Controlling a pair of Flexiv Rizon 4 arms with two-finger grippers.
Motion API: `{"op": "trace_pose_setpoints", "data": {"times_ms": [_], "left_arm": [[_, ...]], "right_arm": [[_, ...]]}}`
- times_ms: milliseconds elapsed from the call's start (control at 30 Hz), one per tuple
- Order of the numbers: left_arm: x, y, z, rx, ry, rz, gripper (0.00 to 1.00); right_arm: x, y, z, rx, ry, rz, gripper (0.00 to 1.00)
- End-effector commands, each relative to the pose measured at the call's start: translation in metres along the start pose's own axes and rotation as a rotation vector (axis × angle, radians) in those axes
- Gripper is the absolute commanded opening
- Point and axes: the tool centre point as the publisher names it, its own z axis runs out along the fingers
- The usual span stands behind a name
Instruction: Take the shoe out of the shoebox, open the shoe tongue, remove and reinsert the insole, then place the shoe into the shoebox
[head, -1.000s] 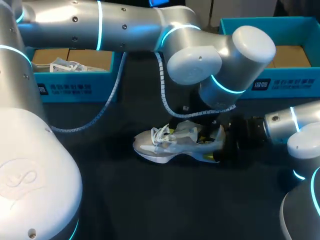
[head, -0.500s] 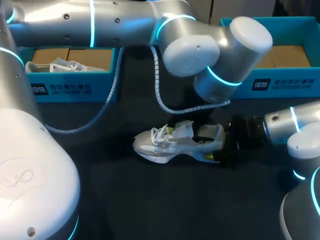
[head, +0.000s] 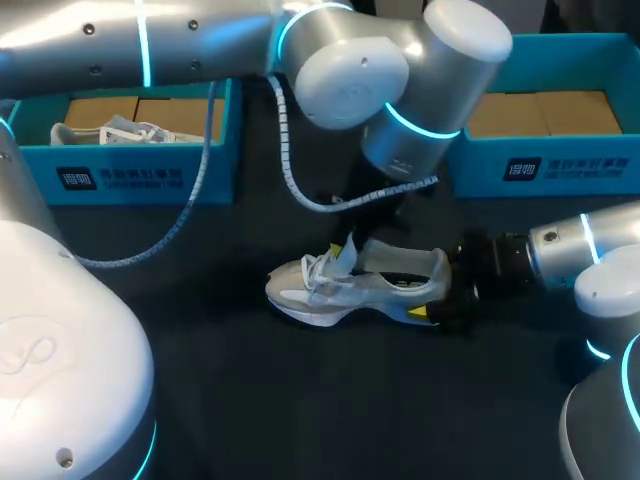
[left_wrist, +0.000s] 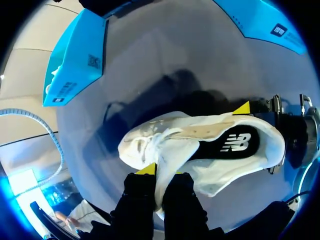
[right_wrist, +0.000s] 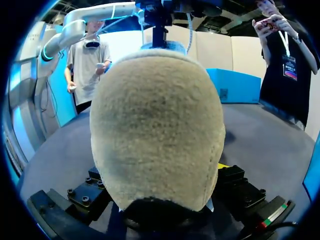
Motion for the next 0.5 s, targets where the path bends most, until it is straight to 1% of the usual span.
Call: {"op": "trace_pose_setpoints", "data": {"times_ms": [33,100,167,200,267,300,333,367,400,433,500], "left_arm": [[-0.014,0.005,-0.002,0.022,0.029,0.007,0.00],[-0.018,0.006,0.000,0.011,0.029,0.016,0.01],[-0.020,0.008,0.004,0.016,0.020,0.018,0.14],[-0.022,0.008,0.005,-0.006,0.022,0.020,0.21],[-0.025,0.008,0.008,-0.016,0.025,0.017,0.22],[-0.027,0.008,0.010,-0.015,0.023,0.013,0.25],[-0.029,0.008,0.012,-0.018,0.022,0.013,0.29],[-0.032,0.008,0.014,-0.029,0.021,0.018,0.37],[-0.035,0.008,0.016,-0.028,0.020,0.019,0.41],[-0.038,0.009,0.018,-0.015,0.008,0.018,0.42],[-0.044,0.008,0.022,-0.015,0.005,0.016,0.43]], "right_arm": [[-0.004,-0.003,0.007,0.004,-0.002,0.000,0.00],[-0.004,-0.003,0.007,0.004,-0.002,0.000,0.00],[-0.004,-0.003,0.007,0.004,-0.002,0.000,0.00],[-0.004,-0.003,0.007,0.004,-0.002,0.000,0.00],[-0.004,-0.003,0.007,0.004,-0.002,0.000,0.00],[-0.004,-0.003,0.007,0.004,-0.002,0.000,0.00],[-0.004,-0.003,0.007,0.004,-0.002,0.000,0.00],[-0.004,-0.003,0.007,0.004,-0.002,0.000,0.00],[-0.004,-0.003,0.007,0.004,-0.002,0.000,0.00],[-0.004,-0.003,0.007,0.004,-0.002,0.000,0.00],[-0.004,-0.003,0.007,0.004,-0.002,0.000,0.00]]}}
